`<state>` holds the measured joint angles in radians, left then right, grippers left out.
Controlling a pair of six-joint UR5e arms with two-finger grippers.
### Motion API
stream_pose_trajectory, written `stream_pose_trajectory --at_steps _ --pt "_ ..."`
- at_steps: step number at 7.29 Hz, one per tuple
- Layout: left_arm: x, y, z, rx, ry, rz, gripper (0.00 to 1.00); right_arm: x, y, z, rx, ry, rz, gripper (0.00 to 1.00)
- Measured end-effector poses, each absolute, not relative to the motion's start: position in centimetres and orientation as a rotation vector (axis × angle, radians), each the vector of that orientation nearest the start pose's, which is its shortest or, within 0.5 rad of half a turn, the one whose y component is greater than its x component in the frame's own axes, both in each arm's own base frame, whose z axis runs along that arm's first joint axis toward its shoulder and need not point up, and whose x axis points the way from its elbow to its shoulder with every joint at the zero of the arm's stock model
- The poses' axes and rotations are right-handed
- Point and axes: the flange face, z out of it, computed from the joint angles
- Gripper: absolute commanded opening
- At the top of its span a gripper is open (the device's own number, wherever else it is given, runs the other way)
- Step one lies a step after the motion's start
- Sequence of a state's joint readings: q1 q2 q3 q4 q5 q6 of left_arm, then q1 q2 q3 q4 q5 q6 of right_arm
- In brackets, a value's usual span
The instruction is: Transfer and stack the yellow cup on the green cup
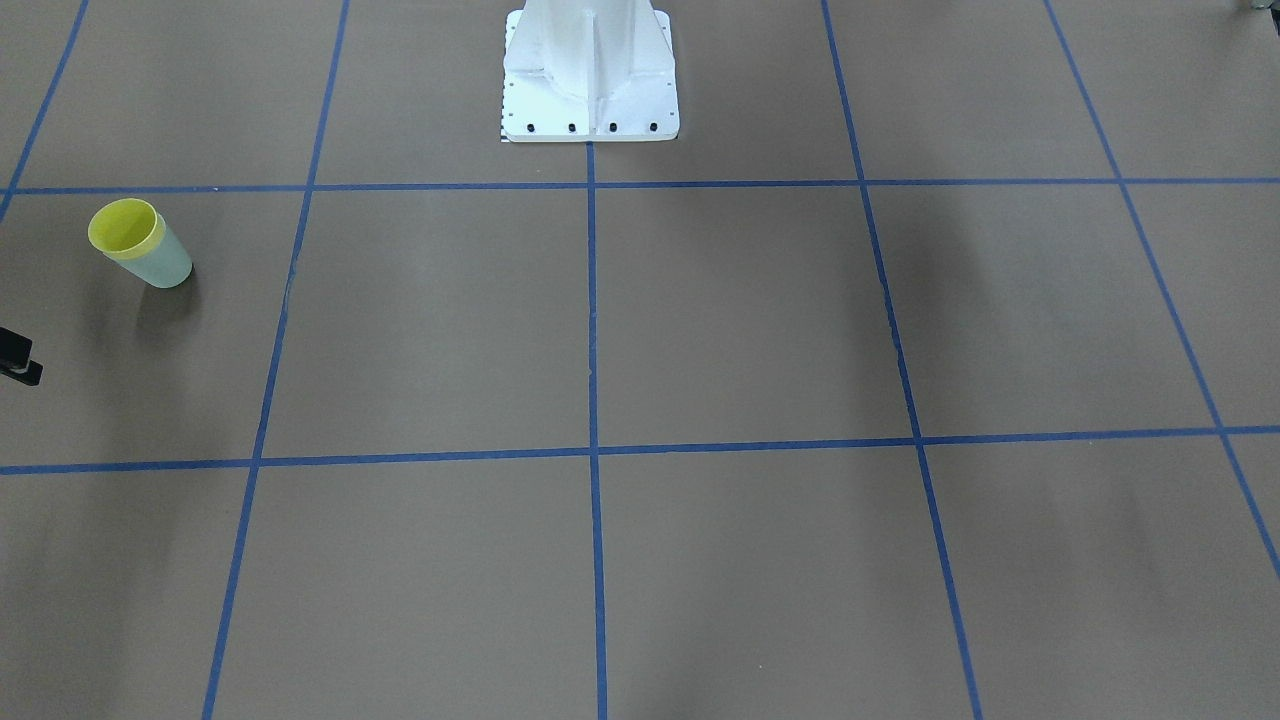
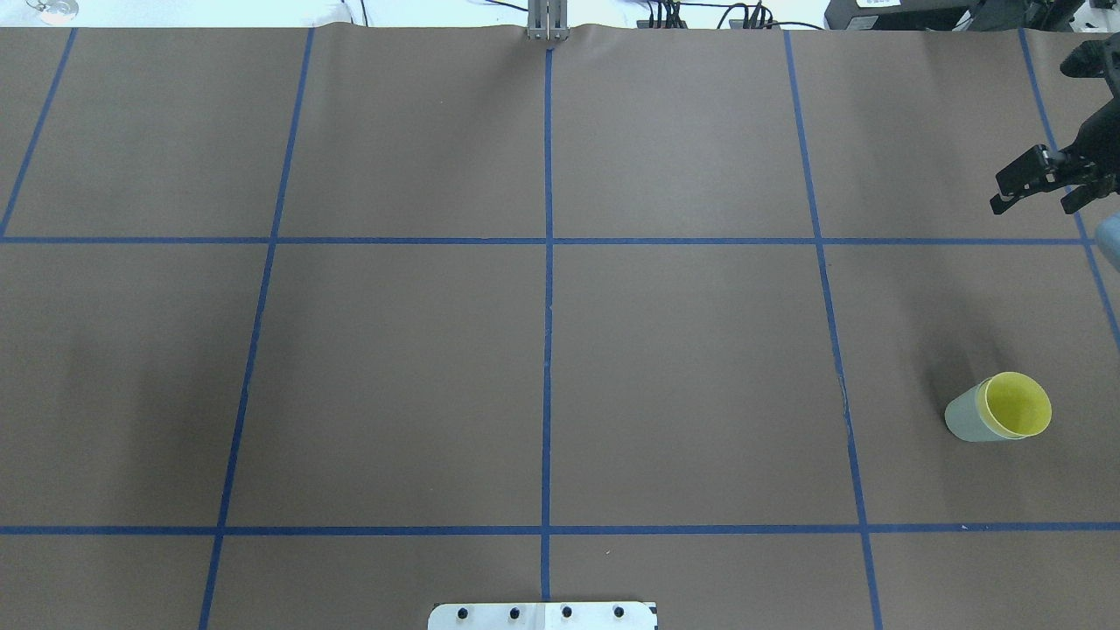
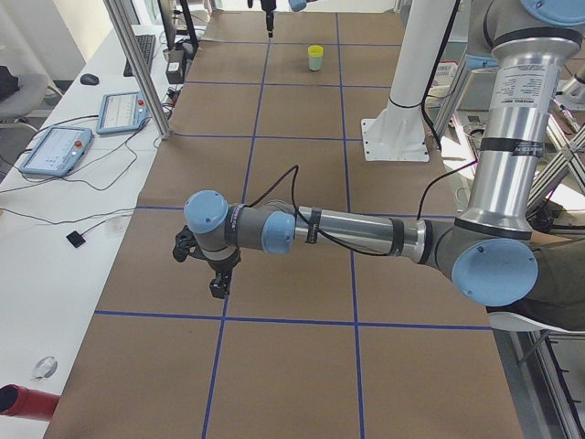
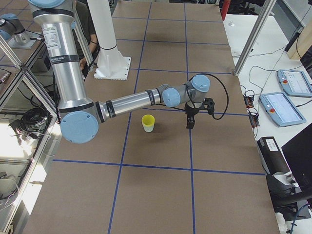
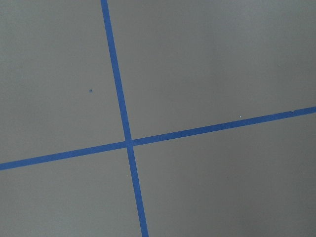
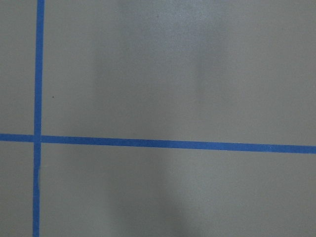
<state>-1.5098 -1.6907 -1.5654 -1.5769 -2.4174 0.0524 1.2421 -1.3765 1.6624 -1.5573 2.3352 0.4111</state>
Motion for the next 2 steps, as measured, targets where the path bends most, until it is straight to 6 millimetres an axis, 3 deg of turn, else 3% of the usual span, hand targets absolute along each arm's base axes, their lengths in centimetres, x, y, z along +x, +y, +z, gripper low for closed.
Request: stream_pose_trajectory --at_steps 2 --pt "-2.50 -55.02 59.24 0.110 0.848 0.157 1.00 -12.61 -56.77 50.51 -0.005 -0.810 -0.038 1.00"
